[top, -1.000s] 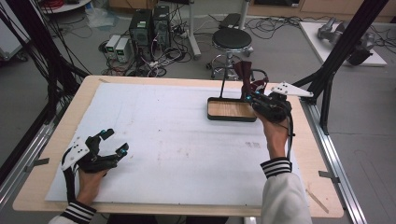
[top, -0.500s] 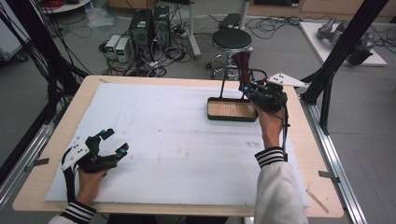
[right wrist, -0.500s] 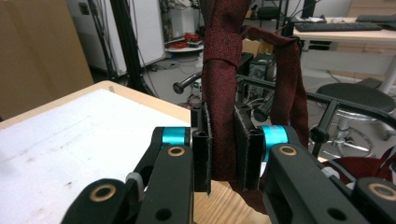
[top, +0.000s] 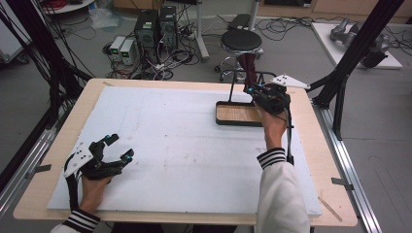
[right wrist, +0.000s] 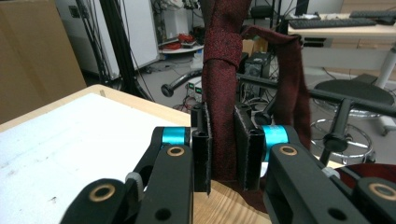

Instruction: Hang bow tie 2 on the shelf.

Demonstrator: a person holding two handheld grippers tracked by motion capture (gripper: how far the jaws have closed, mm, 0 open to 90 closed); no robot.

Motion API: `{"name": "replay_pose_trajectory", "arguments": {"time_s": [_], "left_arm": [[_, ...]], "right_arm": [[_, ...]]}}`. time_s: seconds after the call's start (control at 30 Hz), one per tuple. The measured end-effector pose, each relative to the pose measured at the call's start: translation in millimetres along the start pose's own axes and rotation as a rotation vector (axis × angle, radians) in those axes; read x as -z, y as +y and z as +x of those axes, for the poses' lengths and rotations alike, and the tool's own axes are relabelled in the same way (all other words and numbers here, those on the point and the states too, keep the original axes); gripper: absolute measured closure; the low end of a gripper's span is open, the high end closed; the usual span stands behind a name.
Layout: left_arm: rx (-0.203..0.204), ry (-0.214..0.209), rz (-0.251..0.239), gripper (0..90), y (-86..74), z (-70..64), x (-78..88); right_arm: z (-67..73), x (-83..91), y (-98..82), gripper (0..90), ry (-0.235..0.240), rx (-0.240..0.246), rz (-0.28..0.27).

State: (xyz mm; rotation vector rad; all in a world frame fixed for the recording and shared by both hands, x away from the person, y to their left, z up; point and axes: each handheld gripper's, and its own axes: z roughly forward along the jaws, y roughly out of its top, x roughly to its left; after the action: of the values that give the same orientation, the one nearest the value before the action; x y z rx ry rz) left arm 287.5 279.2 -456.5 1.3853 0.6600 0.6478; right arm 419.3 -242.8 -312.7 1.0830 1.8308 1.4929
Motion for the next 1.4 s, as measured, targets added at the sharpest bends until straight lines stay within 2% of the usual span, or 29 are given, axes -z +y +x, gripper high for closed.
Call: {"name": "replay_pose_trajectory", "arguments": {"time_s": [0.23, 0.33, 0.37, 0.87, 1.13, 1.23, 1.4], "left_arm": [[-0.003, 0.0, 0.001, 16.1, 0.0, -0.1, 0.0], [-0.003, 0.0, 0.002, 16.1, 0.0, -0.2, 0.0], [-0.004, 0.0, 0.002, 16.1, 0.1, -0.2, 0.0], [-0.004, -0.002, 0.001, 16.1, 0.0, -0.2, 0.1], [-0.004, -0.002, 0.001, 16.1, 0.0, -0.2, 0.2], [-0.004, -0.003, 0.001, 16.1, 0.0, -0.3, 0.2], [-0.004, -0.003, 0.001, 16.1, 0.0, -0.3, 0.2]], "right_arm": [[-2.3, -10.8, -5.6, 79.3, -0.003, -0.009, 0.021], [-2.9, -14.1, -8.1, 79.2, -0.002, -0.029, 0.039], [-3.8, -15.8, -9.0, 79.2, -0.002, -0.022, 0.038], [-8.6, -32.5, -21.3, 78.9, -0.016, -0.071, 0.107], [-14.5, -38.9, -29.4, 79.0, -0.02, -0.125, 0.167], [-16.7, -40.7, -33.1, 79.0, -0.021, -0.161, 0.202], [-18.1, -44.5, -38.2, 79.1, -0.027, -0.171, 0.25]]}}
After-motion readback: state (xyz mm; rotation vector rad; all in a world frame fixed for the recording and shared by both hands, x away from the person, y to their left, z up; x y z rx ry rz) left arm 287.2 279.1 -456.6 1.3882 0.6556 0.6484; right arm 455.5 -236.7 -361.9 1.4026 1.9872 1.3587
